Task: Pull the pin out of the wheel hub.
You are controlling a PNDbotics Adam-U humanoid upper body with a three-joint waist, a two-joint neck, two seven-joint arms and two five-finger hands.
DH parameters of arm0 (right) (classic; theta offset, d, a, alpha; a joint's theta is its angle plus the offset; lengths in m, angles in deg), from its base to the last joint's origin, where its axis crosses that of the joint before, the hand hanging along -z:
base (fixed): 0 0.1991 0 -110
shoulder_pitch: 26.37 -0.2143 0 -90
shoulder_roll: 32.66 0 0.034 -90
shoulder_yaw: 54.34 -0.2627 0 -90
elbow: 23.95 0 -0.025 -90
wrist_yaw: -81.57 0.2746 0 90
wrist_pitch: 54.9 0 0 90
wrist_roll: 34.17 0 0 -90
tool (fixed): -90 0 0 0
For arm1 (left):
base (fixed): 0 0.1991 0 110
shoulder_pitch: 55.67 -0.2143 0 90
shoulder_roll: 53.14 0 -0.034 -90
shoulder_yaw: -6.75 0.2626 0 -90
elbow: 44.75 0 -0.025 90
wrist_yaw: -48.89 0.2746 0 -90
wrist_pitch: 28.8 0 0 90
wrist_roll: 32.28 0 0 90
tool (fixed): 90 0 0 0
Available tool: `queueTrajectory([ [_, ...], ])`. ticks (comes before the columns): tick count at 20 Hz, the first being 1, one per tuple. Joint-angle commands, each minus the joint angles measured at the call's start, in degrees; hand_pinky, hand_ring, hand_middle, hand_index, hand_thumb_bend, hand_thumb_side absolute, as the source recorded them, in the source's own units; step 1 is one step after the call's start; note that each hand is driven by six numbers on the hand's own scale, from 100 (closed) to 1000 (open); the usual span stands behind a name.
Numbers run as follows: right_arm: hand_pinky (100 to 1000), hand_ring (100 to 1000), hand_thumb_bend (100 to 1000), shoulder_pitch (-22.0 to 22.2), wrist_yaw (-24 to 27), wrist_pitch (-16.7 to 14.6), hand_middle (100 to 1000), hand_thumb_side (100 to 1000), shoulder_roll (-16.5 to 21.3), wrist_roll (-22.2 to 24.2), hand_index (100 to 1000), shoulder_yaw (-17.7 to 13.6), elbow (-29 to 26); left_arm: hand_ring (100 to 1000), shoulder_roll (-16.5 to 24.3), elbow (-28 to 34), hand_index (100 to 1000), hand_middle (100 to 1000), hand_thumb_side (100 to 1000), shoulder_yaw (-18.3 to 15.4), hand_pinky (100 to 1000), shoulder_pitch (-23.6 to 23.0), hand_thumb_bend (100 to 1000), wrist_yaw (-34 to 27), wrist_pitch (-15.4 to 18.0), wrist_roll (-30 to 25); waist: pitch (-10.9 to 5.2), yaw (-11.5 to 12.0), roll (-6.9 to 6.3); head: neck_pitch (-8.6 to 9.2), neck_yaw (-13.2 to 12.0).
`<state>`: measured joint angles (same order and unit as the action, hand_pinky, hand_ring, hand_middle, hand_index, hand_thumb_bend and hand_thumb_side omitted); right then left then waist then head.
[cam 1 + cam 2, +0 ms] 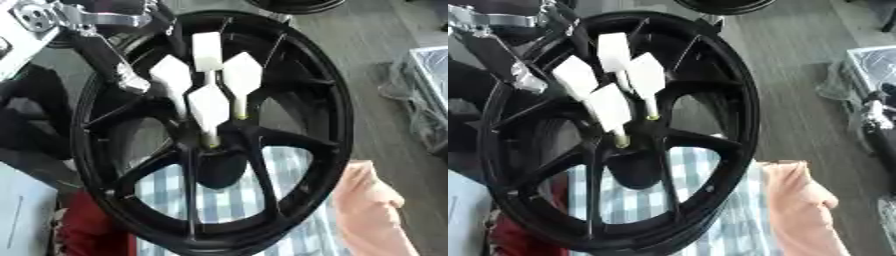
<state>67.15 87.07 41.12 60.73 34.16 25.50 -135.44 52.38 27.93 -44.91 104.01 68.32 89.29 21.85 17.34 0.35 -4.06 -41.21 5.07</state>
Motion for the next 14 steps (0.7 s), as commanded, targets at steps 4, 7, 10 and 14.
queueTrajectory([
  [4,726,731,100,-0.4,-0.2,0.0,712,544,1.3,0.0,838,-0.1,-1.1,742,0.4,-0.7,750,657,616,0.0,801,1.4,435,1.0,17.2,-16.1,-0.92,-0.2,0.20,-0.10,-0.4],
  [7,727,731,100,-0.4,-0.1,0.1,713,543,1.3,-0.1,839,-0.1,-1.1,730,0.2,-1.1,740,635,566,0.1,787,1.4,390,1.0,17.5,-16.1,-0.90,-0.2,0.21,-0.13,-0.4],
  [10,726,731,100,-0.4,-0.2,0.1,712,543,1.3,-0.1,839,0.0,-1.1,720,0.0,-1.1,721,621,542,0.1,779,1.4,353,0.3,17.4,-16.1,-0.90,-0.3,0.19,-0.15,-0.4],
  [14,727,731,100,-0.5,-0.2,0.2,712,543,1.4,0.0,839,0.0,-1.0,690,0.0,-0.4,677,593,524,0.4,765,1.4,308,-2.1,16.2,-16.1,-0.89,-0.3,0.19,-0.18,-0.4],
])
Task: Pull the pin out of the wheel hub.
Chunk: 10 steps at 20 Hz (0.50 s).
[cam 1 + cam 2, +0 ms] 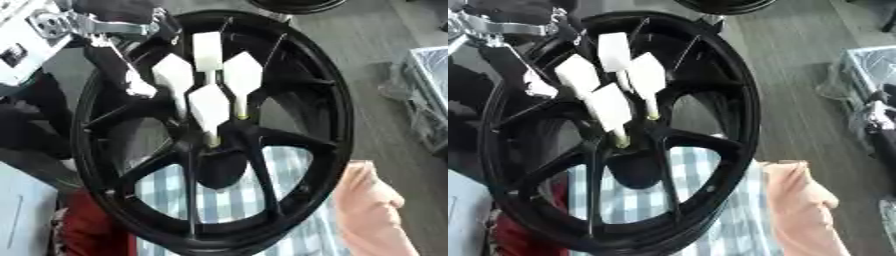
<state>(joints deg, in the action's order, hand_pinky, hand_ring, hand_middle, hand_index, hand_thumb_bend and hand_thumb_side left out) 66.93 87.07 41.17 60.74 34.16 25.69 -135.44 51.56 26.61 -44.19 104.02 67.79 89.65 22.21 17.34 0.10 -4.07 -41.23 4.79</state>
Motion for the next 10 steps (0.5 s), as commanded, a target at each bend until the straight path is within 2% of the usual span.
queueTrajectory([
  [1,727,731,100,-0.2,-0.2,0.1,713,542,1.4,0.0,839,-0.2,-1.0,663,0.8,1.2,649,566,508,-0.2,754,1.4,296,-2.0,15.4,-16.5,-0.88,-0.1,0.20,-0.20,-0.2],
  [6,727,732,100,-0.2,-0.2,0.2,713,542,1.3,0.0,839,-0.2,-1.0,600,1.0,2.3,577,514,408,0.3,723,1.4,307,-3.3,13.9,-16.5,-0.83,-0.1,0.19,-0.25,-0.2],
  [10,727,731,100,-0.2,-0.2,0.3,713,541,1.4,-0.1,839,-0.2,-1.1,608,1.4,2.5,595,528,386,0.3,723,1.3,351,-2.5,13.2,-16.5,-0.86,0.0,0.17,-0.32,-0.2],
])
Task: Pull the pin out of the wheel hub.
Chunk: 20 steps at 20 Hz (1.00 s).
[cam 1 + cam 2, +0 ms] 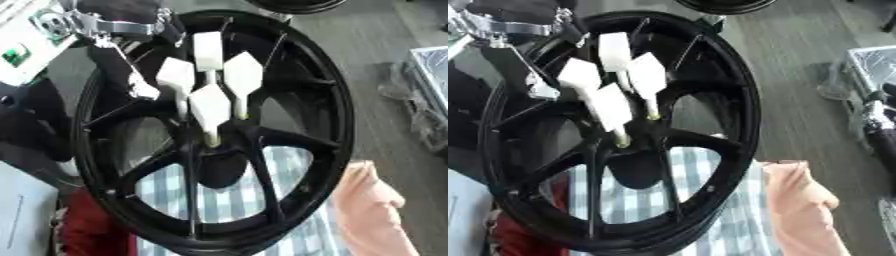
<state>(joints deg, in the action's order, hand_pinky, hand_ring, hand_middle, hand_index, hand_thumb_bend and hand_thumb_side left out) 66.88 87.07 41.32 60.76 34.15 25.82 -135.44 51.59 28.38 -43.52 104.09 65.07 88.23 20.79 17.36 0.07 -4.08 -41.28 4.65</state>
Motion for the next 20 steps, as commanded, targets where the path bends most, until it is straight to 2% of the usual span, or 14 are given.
queueTrajectory([
  [1,727,731,100,-0.1,-0.2,0.1,713,541,1.4,-0.1,839,-0.4,-1.1,587,1.5,0.7,572,509,350,-0.5,706,1.3,352,0.8,14.7,-15.0,-0.89,0.0,0.18,-0.22,-0.1],
  [6,726,731,100,-0.1,-0.2,0.2,713,542,1.4,-0.3,839,-0.3,-1.1,570,1.4,0.4,552,490,279,-1.0,681,1.2,316,1.7,15.1,-15.0,-0.87,0.0,0.19,-0.28,-0.1],
  [7,726,731,100,0.0,-0.2,0.2,713,542,1.4,-0.2,839,-0.3,-1.1,563,1.4,0.5,540,479,229,-1.2,672,1.3,317,1.6,15.0,-15.0,-0.87,0.0,0.19,-0.34,-0.1],
  [13,726,731,100,0.0,-0.3,0.4,713,542,1.4,-0.1,839,-0.2,-1.0,528,1.5,2.0,478,423,120,-3.0,642,1.9,285,0.1,12.3,-15.0,-0.93,0.0,0.12,-0.56,0.0],
  [20,725,730,100,0.1,-0.3,0.4,713,541,1.6,-0.2,839,-0.2,-1.1,511,2.4,4.6,437,397,100,-5.3,626,3.0,309,-2.3,9.5,-15.0,-1.15,0.2,-0.11,-0.69,0.1],
])
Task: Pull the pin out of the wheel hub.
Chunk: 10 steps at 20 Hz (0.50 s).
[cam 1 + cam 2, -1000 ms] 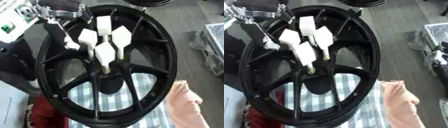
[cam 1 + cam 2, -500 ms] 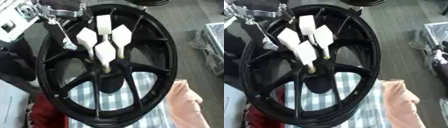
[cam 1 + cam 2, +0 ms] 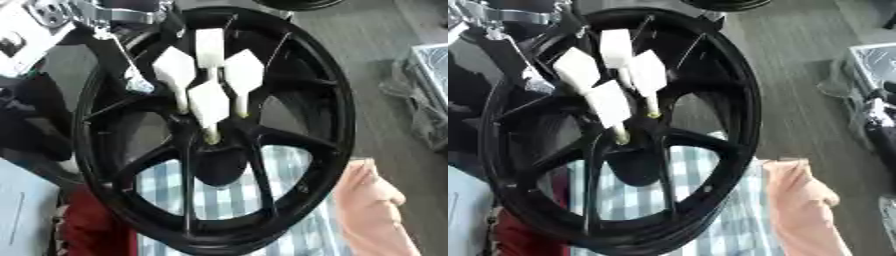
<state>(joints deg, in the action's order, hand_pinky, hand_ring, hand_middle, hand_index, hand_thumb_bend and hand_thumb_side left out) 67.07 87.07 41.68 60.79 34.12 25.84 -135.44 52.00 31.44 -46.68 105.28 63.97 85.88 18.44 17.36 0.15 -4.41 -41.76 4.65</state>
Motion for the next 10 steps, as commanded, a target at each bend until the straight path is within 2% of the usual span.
queueTrajectory([
  [1,725,730,100,0.0,-0.3,0.1,713,541,1.6,-0.2,839,-0.2,-1.1,510,2.3,1.9,436,397,100,-2.6,626,1.9,309,-1.7,11.3,-12.7,-1.17,0.1,0.20,-0.20,0.1],
  [5,725,730,100,0.0,-0.2,0.1,713,541,1.7,-0.3,839,-0.3,-1.2,506,3.6,4.2,434,393,100,-5.5,622,1.9,307,-5.0,8.8,-12.7,-1.23,0.2,0.16,-0.29,0.3],
  [10,725,729,100,0.2,-0.3,0.1,713,540,1.6,-0.5,839,-0.5,-1.2,499,7.9,7.5,429,385,100,-12.8,620,0.3,277,-11.0,3.2,-12.7,-1.21,0.8,0.14,-0.34,0.8],
])
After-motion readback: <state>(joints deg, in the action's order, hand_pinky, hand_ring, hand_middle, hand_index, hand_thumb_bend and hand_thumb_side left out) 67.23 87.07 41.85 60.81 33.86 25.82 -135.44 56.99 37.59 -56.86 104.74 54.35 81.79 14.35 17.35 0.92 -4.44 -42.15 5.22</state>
